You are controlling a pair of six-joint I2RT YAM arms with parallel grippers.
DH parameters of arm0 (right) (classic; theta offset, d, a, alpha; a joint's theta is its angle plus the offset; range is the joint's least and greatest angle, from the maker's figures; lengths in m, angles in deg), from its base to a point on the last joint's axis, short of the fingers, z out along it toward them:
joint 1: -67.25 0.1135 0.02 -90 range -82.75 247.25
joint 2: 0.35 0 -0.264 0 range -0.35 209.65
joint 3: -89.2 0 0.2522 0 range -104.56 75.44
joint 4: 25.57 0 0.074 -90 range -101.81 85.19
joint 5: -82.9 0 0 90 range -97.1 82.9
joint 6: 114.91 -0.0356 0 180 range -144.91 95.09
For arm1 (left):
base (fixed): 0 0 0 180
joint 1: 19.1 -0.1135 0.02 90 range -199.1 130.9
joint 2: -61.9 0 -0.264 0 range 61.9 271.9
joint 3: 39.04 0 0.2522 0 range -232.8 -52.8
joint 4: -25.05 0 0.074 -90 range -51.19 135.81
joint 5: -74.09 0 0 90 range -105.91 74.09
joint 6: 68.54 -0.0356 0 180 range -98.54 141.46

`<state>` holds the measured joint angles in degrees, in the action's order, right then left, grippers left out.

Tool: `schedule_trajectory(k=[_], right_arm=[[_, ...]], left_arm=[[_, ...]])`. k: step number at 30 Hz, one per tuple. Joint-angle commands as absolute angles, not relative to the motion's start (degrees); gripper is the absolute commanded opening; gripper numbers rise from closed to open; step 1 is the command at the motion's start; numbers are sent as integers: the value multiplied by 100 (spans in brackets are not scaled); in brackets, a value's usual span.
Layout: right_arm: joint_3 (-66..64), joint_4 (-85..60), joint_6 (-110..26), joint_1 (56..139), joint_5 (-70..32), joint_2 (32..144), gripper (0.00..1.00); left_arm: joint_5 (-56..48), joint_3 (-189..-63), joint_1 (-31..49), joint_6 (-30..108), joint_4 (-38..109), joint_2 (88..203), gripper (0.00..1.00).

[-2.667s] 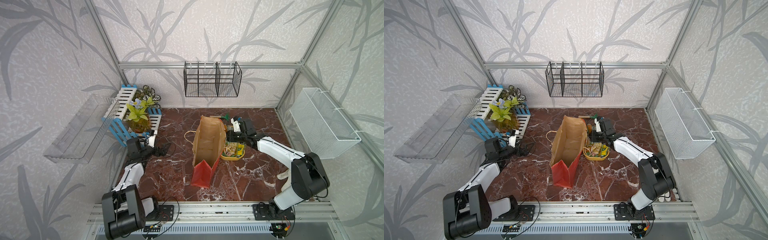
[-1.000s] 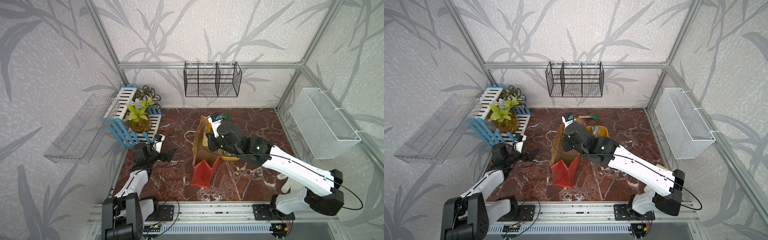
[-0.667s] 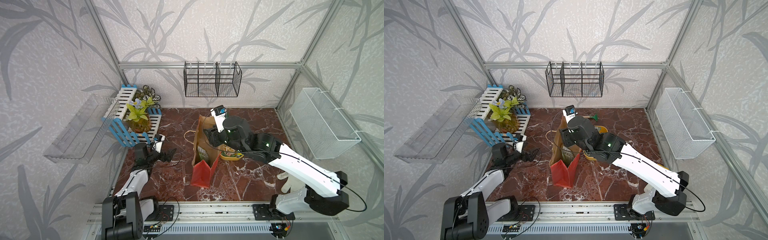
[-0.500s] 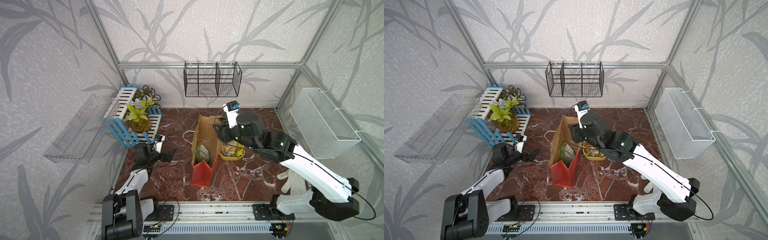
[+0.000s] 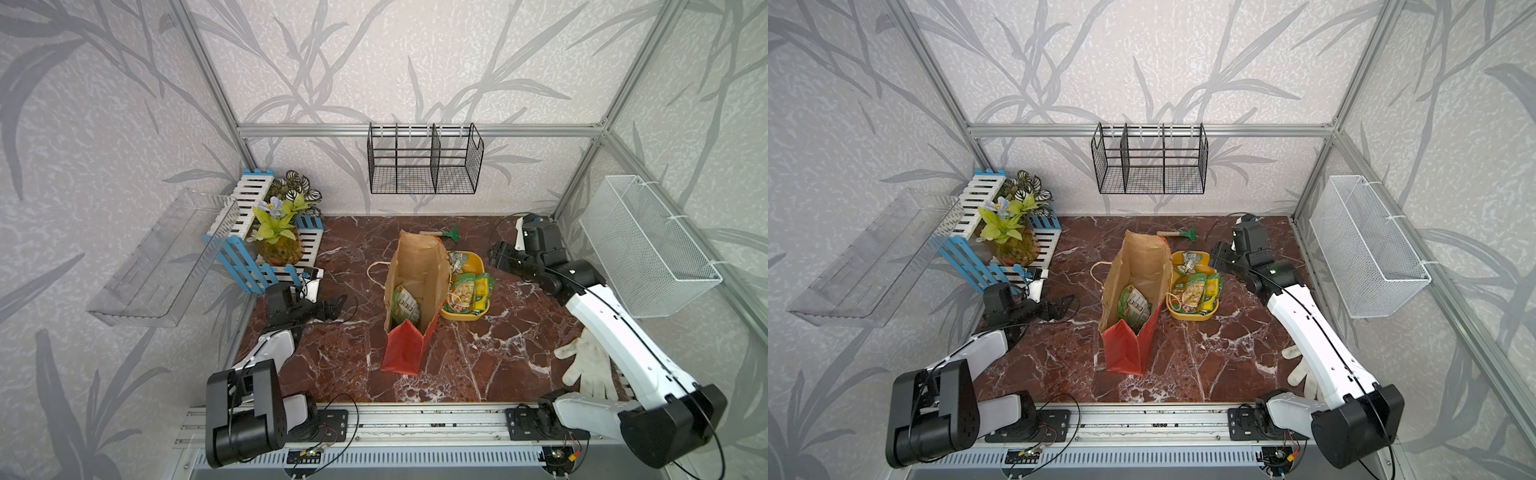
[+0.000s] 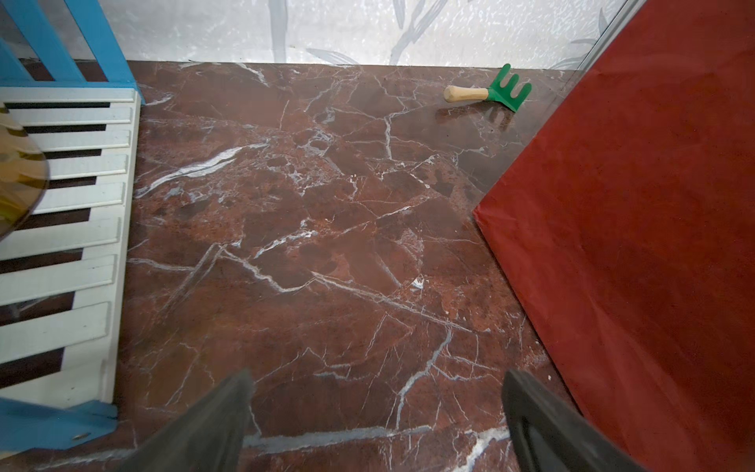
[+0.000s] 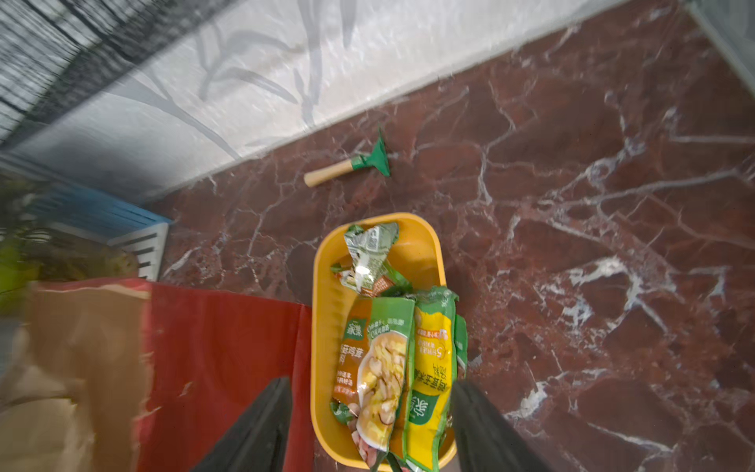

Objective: Place the condiment packets inside the bag
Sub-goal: Pick up the condiment packet from the storage box.

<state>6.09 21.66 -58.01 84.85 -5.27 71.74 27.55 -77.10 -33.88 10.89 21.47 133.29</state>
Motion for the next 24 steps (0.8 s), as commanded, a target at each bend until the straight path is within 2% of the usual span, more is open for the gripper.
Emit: schedule_trajectory(k=[1, 6, 10, 13, 24], right_arm=[[893, 1797, -6014, 8375, -769, 7216, 67], [1707, 1522, -6215, 8477, -1020, 7151, 66], [1845, 1470, -6146, 9139, -691, 7236, 64], [1850, 1408, -6229, 9406, -818, 7373, 63], [2223, 1050, -6786, 9423, -1129, 7884, 62]], left_arm=[[2776, -7847, -3417, 1110, 2159, 13341, 100], [2759, -7887, -3419, 1082, 2141, 13454, 100], [2762, -7925, -3422, 1090, 2141, 13546, 100], [2795, -7935, -3415, 1100, 2175, 13561, 100], [2870, -7882, -3417, 1155, 2132, 13492, 100]])
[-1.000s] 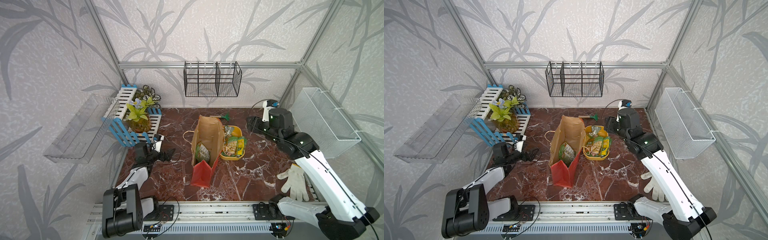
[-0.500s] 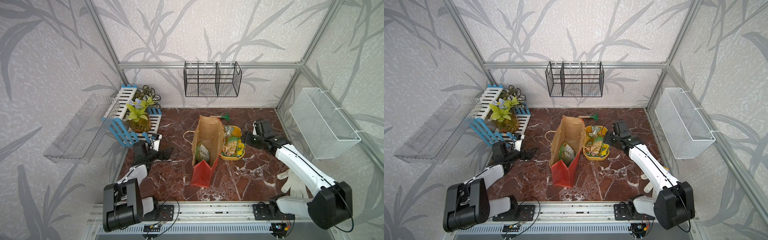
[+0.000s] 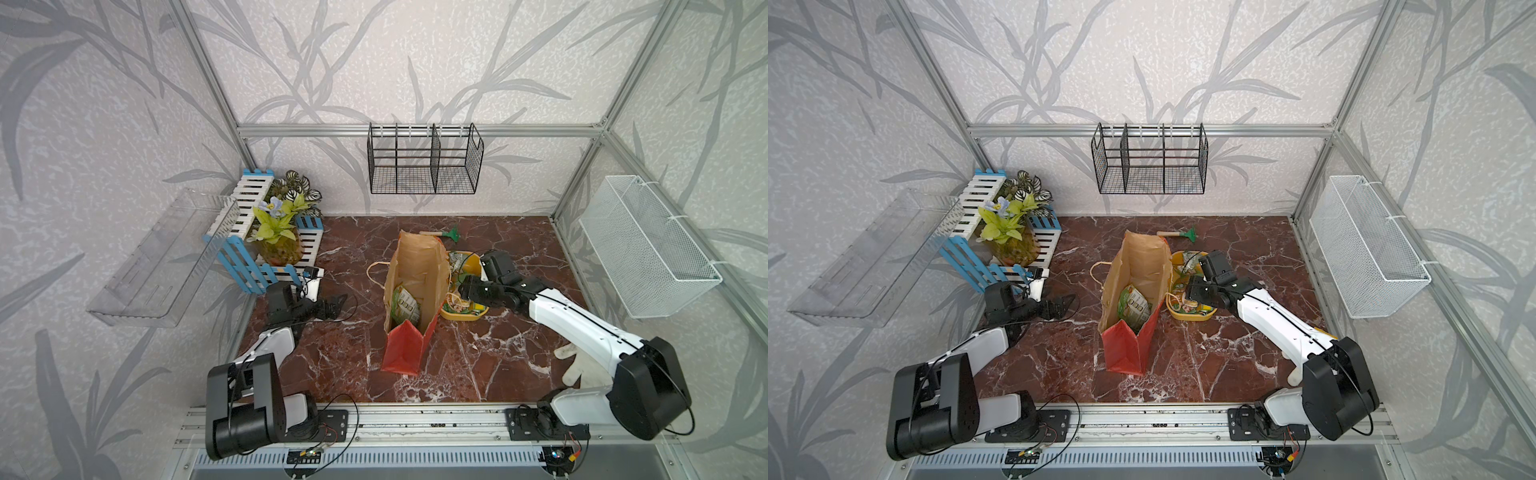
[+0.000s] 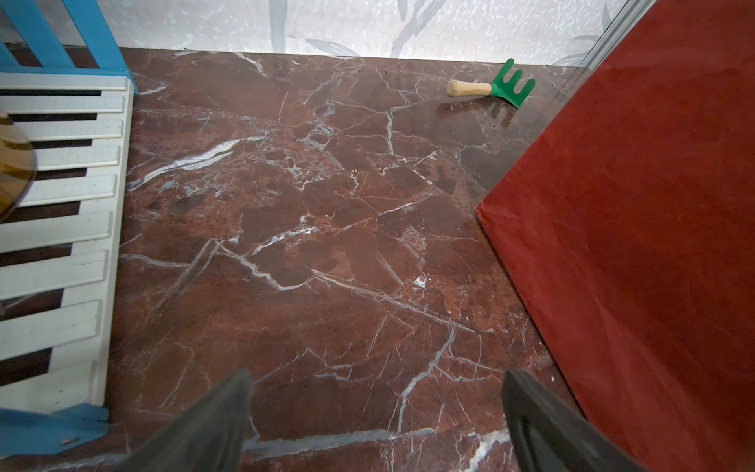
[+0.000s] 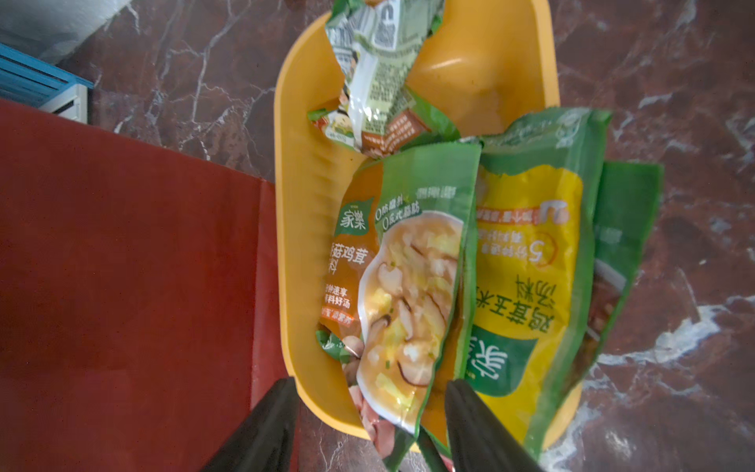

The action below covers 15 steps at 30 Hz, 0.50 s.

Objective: Place the condiment packets inside the bag
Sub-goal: Pick up the condiment packet from the storage box.

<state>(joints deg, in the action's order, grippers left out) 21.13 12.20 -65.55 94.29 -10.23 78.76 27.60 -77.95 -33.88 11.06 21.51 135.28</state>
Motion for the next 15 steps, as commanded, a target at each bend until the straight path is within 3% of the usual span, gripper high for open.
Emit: schedule_trajectory(k=[1, 15], right_arm=[[2273, 975, -6810, 9423, -1173, 7873, 62], [2565, 541, -7190, 9423, -1584, 8095, 57]], left_arm=[[2923, -7881, -3417, 1175, 2129, 13496, 100], [3054, -7842, -3408, 1124, 2142, 13448, 100]])
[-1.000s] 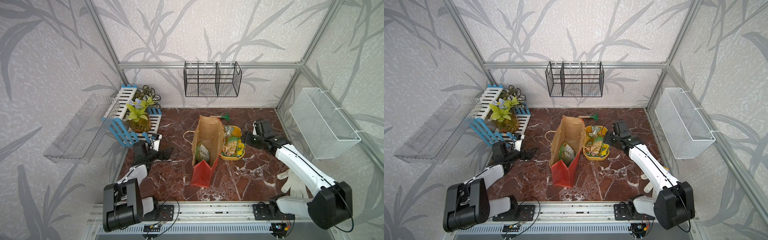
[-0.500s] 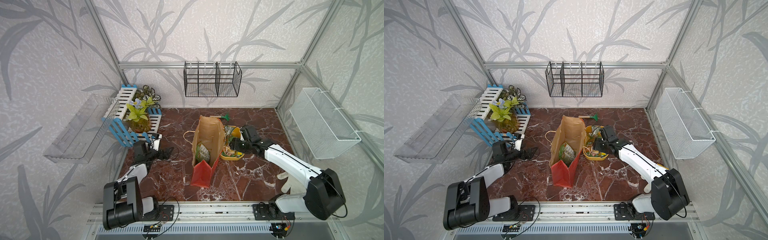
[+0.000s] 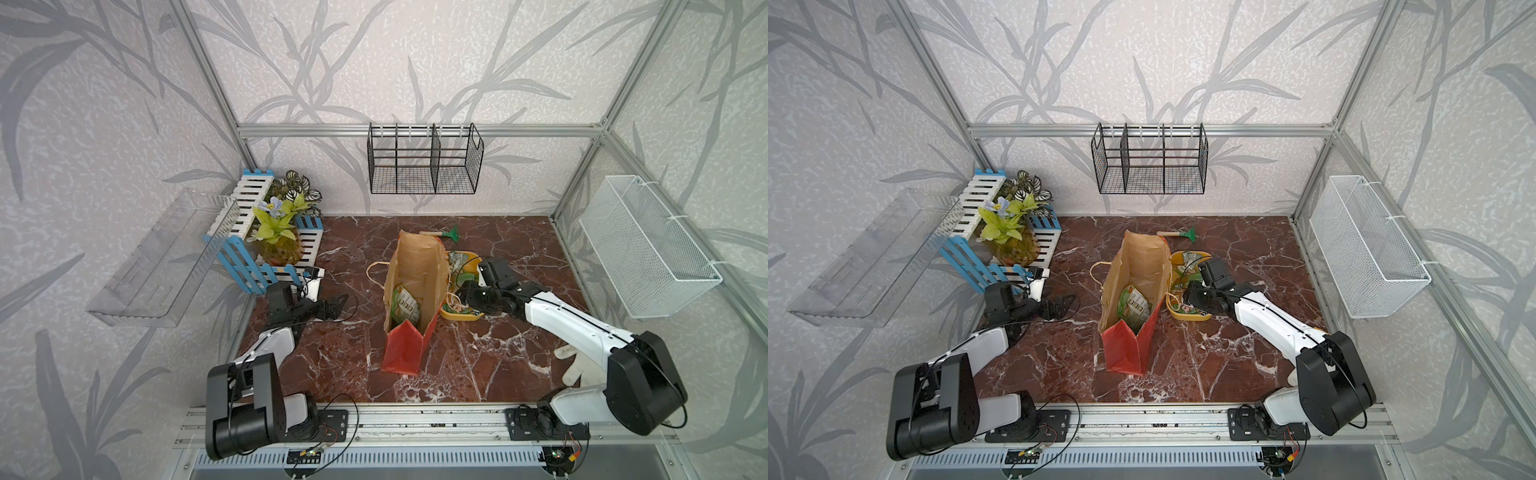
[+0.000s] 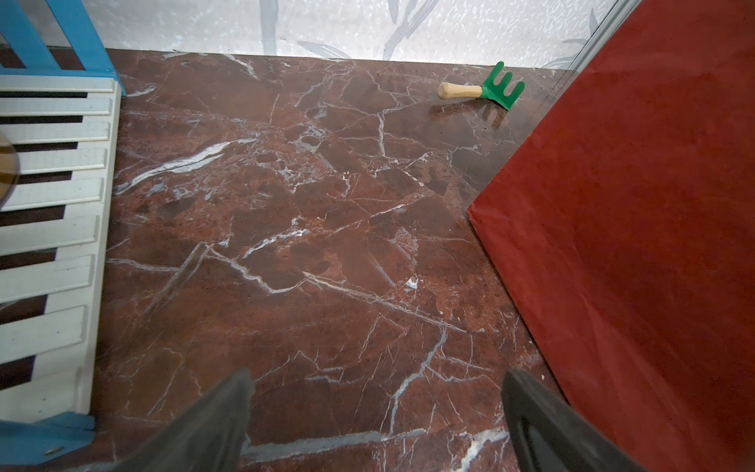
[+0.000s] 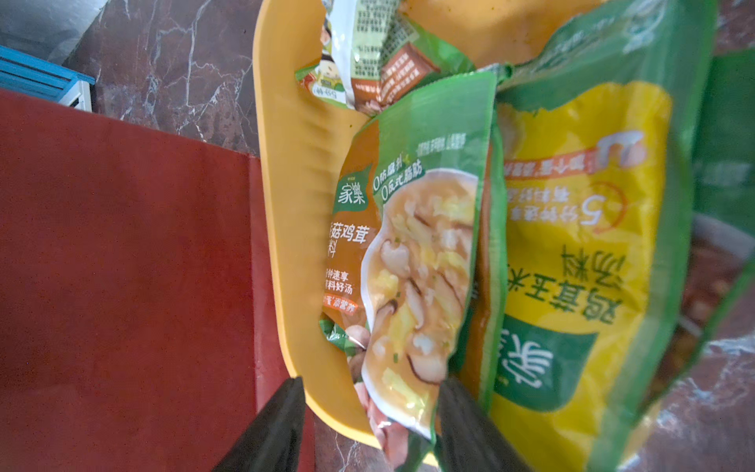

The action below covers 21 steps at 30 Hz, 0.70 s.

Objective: Place the condiment packets inside the bag
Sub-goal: Pick up the condiment packet from the storage box.

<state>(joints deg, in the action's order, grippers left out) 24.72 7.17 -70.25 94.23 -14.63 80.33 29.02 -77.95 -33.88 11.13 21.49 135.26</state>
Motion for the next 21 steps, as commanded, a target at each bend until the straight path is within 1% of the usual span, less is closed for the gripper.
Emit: schedule_trajectory(k=[1, 8, 15, 21], right_arm=[[2607, 494, -7225, 9423, -1590, 8087, 57], [2710, 356, -7515, 9423, -1708, 8051, 57], [3188, 321, -7706, 9425, -1450, 7475, 60], [3232, 236, -7696, 9423, -1543, 7446, 60]], left_arm=[[3058, -7846, -3408, 1120, 2144, 13445, 100], [3044, -7803, -3408, 1095, 2132, 13378, 100], [3069, -7794, -3411, 1082, 2141, 13355, 100], [3044, -7786, -3413, 1082, 2142, 13344, 100]])
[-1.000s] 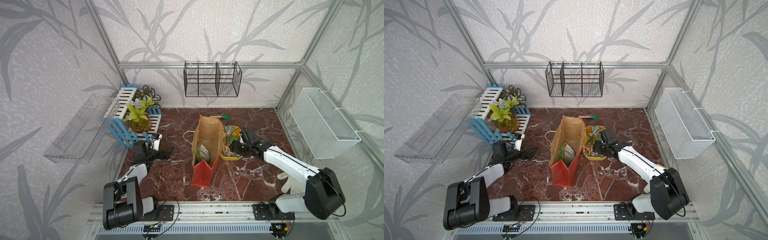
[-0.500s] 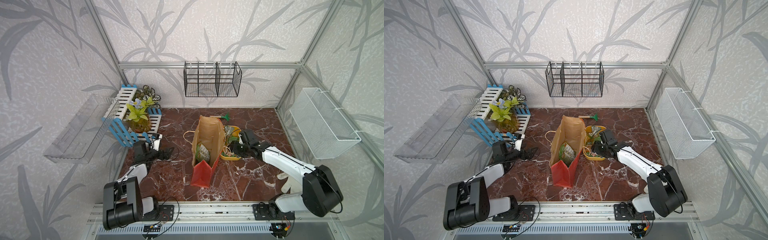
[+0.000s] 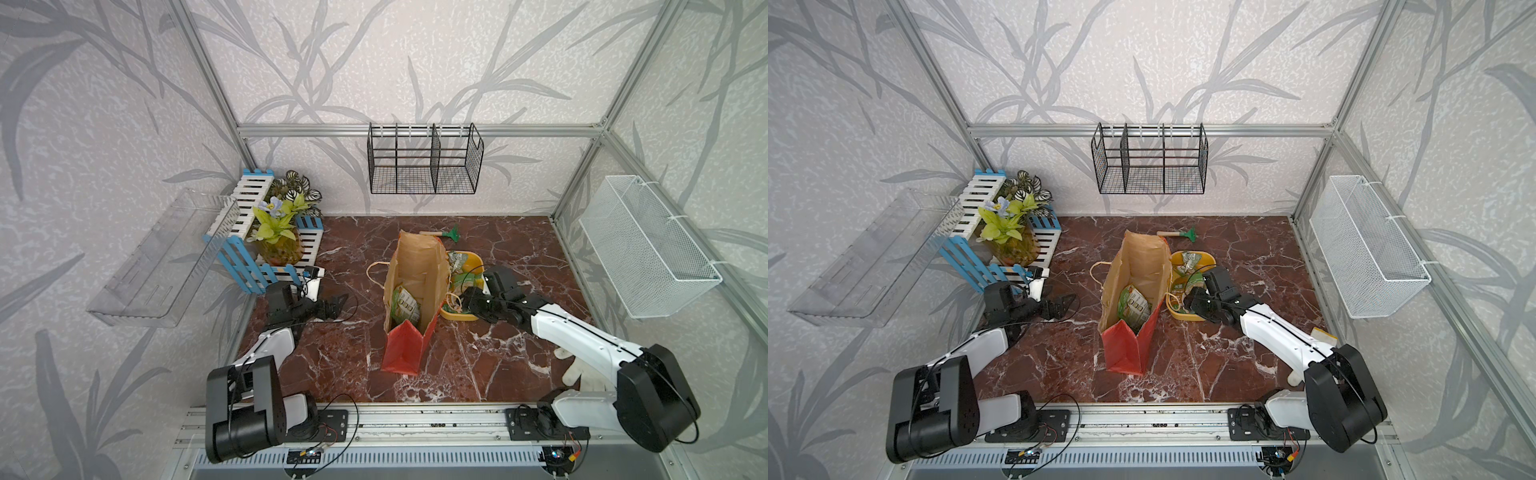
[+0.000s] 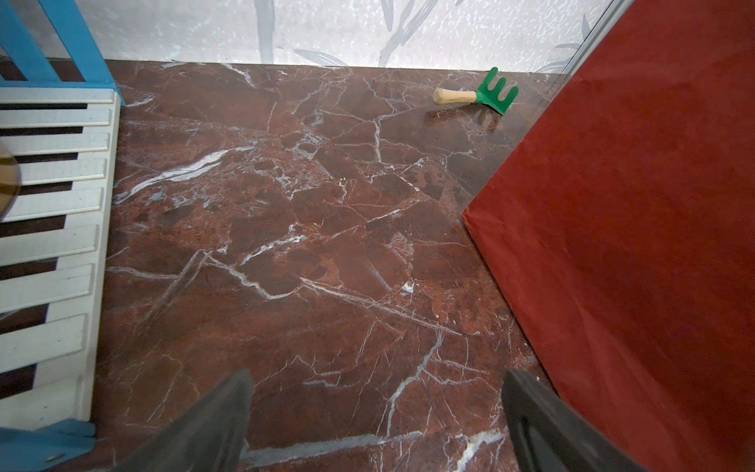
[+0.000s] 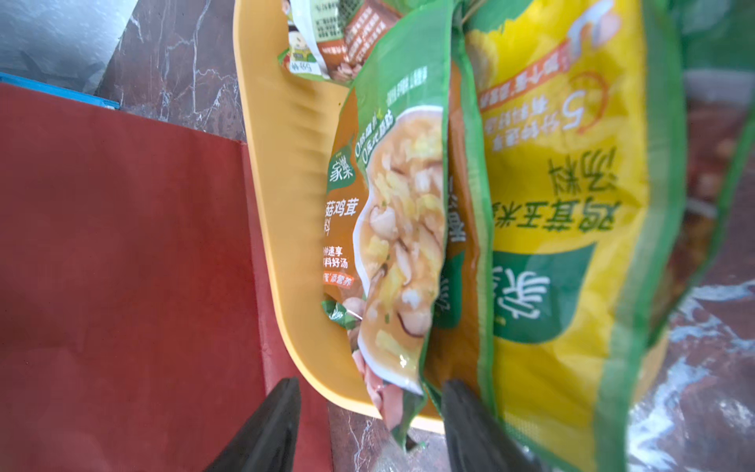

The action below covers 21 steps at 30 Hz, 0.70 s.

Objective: Place the condiment packets inside the bag
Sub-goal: Pick up the condiment packet from the storage box.

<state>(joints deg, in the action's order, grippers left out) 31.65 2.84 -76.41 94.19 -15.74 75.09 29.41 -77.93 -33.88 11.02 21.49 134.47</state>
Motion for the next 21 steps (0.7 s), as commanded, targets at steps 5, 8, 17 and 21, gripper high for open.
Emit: schedule_trajectory(k=[5, 8, 17, 21], right_arm=[[3082, 29, -7736, 9423, -1617, 7890, 60], [2930, -134, -7775, 9423, -1719, 8216, 58], [2657, -314, -7763, 9425, -1518, 8172, 22], [2477, -31, -7652, 9423, -1278, 7975, 0]], left_arm=[[3041, -7776, -3413, 1082, 2141, 13315, 100], [3045, -7763, -3404, 1074, 2141, 13291, 100], [3067, -7785, -3408, 1056, 2147, 13347, 100], [3058, -7784, -3413, 1073, 2140, 13346, 100]])
